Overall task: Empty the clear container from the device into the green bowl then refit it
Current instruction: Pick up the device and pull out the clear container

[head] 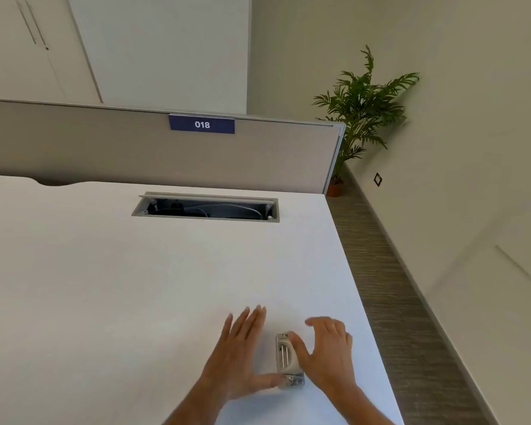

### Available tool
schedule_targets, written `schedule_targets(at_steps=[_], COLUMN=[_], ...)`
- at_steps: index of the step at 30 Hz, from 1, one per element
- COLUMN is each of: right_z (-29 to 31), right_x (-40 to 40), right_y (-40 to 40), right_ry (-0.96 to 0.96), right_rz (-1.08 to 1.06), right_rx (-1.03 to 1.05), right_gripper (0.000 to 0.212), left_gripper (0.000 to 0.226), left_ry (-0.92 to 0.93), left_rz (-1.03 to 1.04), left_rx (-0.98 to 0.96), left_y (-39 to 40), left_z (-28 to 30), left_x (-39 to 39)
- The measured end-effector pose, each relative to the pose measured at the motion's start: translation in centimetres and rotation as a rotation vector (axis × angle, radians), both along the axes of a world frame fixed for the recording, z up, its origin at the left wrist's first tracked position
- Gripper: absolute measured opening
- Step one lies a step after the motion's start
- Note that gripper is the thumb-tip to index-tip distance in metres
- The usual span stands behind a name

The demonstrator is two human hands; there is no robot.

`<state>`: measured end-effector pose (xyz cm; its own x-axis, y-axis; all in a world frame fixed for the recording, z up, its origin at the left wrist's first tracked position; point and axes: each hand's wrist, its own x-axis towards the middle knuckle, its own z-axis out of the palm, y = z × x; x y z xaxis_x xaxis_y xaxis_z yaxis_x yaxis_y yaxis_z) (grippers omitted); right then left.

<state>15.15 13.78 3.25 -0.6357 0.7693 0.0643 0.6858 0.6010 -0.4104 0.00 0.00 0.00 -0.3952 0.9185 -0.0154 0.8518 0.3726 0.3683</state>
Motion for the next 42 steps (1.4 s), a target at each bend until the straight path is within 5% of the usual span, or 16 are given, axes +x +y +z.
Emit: schedule_targets(at_steps=[3,8,19,28,35,42], right_z=[0.4,0.7,1.3,3.7,4.7,3.6], right_x=[-0.1,-0.5,-0.5,-0.9,-1.8,-2.1], right_y=[-0.6,-1.0,-0.9,-1.0,0.3,0.7], right_ry=[0.014,0.103,0.306,0.454,0.622,0.641], right_rz=[-0.127,-0.251,-0.282,-0.382,-0.552,-0.527], right_rx=[-0.216,-0.606,-0.861,-0.963,-1.595,-1.732], right_gripper=[0.042,0.049,0.040,0.026,0.046,0.044], left_gripper=[0.138,0.134,0.121,0.110,0.099,0.097], left_ry=[-0.025,-0.085,-0.391,-0.399,-0.339,-0.354], left_rz=[-0.061,-0.109,-0.072,-0.067,-0.087,-0.092], left_rx=[-0.052,-0.047,0.107,0.268,0.378,0.396], left_y=[0.3,0.8,1.0,1.4,1.6,1.6], left_z=[-0.3,-0.5,1.1,3.9,5.5,6.0], left_x=[0.9,1.7,2.3,1.8,2.2,2.2])
